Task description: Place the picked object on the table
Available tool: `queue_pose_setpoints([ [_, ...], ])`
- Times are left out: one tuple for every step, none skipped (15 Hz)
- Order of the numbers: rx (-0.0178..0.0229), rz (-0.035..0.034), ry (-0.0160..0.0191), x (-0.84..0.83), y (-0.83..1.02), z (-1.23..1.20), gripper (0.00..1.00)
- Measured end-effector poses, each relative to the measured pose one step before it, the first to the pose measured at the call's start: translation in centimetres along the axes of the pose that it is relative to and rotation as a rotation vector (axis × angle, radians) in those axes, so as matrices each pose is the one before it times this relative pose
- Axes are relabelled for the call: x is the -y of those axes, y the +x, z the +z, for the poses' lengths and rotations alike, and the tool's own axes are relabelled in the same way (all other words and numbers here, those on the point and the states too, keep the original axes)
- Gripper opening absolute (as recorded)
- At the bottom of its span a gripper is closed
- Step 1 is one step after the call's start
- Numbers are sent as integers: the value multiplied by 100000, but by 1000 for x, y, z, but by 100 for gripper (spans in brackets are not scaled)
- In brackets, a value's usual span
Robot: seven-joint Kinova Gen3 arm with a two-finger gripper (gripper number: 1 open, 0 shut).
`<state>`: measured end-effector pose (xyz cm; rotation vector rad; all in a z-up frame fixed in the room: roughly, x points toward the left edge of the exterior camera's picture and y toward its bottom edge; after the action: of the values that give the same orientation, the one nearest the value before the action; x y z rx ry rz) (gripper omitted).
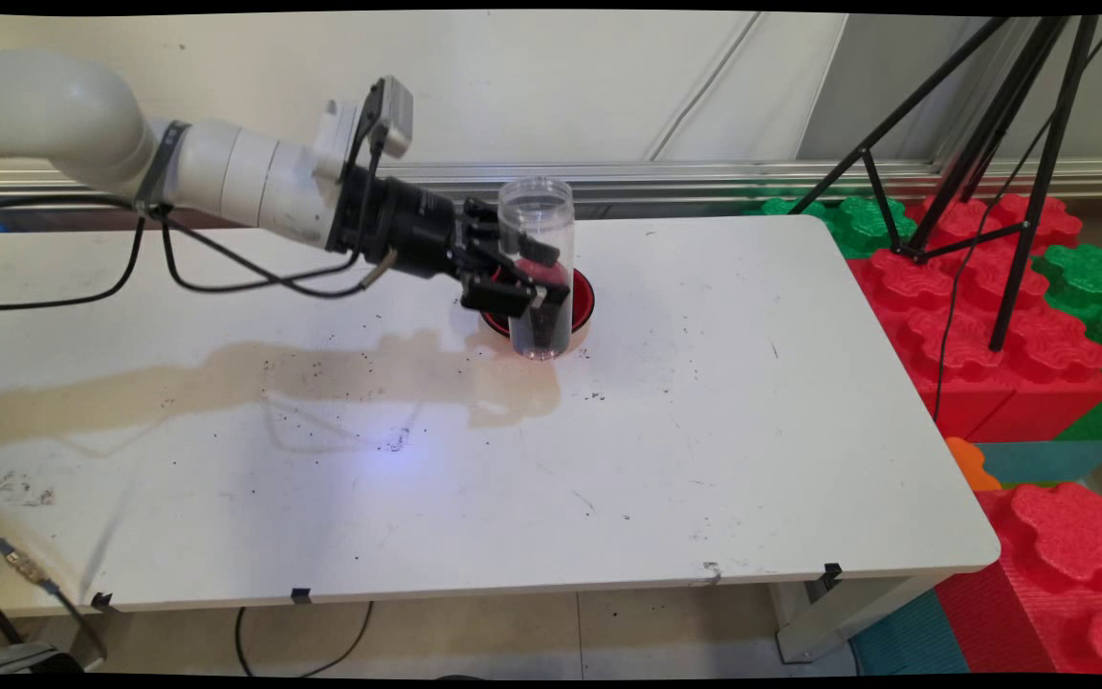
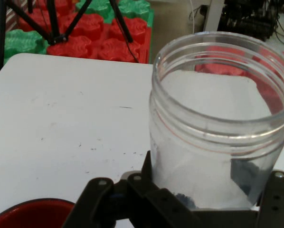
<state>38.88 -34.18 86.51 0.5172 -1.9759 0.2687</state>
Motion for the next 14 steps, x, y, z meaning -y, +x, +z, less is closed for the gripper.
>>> queue_pose_setpoints([
  [170,2283,278,-522,-260,159,0],
  [244,2112,211,-507,-262,161,0],
  [239,1621,213,-392,-256,118,0],
  [174,982,127,-245,-163,79,0],
  [364,1651,105,-409,-328,140,0],
  [276,1259,100,-334,-283,92,0],
  [287,1332,-12,-371,-338,123,0],
  [224,967,-141,-315,-286,121,0],
  [203,911,-182,-338,-305,128,0],
  [201,843,-246,-348,-307,132,0],
  [159,537,-242,-297,-257,114,0],
  [95,304,-163,-194,-163,70,0],
  [199,312,-279,-288,-268,105,0],
  [126,208,-190,-196,-171,70,0],
])
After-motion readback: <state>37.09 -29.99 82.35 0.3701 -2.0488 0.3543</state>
